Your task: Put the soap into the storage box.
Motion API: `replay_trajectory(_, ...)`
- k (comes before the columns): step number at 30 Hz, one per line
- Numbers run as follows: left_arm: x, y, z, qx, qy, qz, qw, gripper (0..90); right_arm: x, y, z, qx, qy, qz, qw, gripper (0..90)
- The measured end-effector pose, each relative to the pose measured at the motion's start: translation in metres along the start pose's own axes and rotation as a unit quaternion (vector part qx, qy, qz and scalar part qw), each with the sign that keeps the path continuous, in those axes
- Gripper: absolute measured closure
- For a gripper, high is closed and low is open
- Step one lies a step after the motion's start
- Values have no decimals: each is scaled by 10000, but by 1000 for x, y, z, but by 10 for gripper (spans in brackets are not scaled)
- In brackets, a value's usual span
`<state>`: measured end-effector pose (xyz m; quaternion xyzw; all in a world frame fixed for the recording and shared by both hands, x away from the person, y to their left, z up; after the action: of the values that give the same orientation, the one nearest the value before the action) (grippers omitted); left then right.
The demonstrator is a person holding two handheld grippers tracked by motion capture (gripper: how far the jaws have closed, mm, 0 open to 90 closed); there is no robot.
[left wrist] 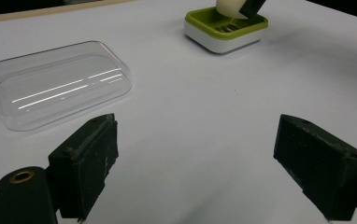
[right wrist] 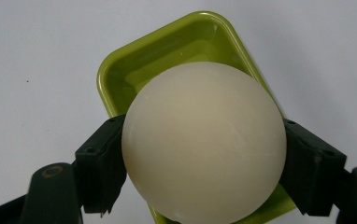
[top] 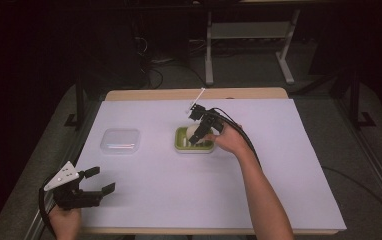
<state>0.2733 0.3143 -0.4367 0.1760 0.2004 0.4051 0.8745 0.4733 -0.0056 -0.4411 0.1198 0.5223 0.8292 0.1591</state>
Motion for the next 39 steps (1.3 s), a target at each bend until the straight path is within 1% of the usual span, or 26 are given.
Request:
replay_trajectory(7,0,0,0,-8,16,-1,10000,133,0,-6,1,43,-20,12,10000,236)
replay_trajectory(8,0,0,0,-8,16,-1,10000,132,-1,-6,1,46,5,13,10000,236)
replay_trajectory(21,-1,0,0,-12,16,-7,10000,133,-1,-10,0,98,-46,37,9999,236)
replay_trajectory(22,-1,0,0,-6,13,-5,10000,133,-1,-10,0,132,-70,30,9999,236)
replay_trajectory(23,-1,0,0,-9,15,-8,10000,133,-2,-11,-1,140,-33,29,9999,236)
replay_trajectory(25,-1,0,0,-22,29,-6,10000,132,-2,-12,-1,147,-46,32,9999,236)
replay_trajectory(39,-1,0,0,-25,39,-7,10000,133,-3,-13,-2,199,-85,25,9998,235)
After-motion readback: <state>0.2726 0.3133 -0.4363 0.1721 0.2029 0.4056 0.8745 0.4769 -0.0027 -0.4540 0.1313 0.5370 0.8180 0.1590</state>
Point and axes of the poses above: each handheld gripper's, and its own axes: y roughly backward along the jaws, z roughly out of its top, x roughly to its left, the point moved 6 cm from there along -y, roughly forward along the jaws, and after that the axes turned 7 degrees about y, right-handed, at the moved point
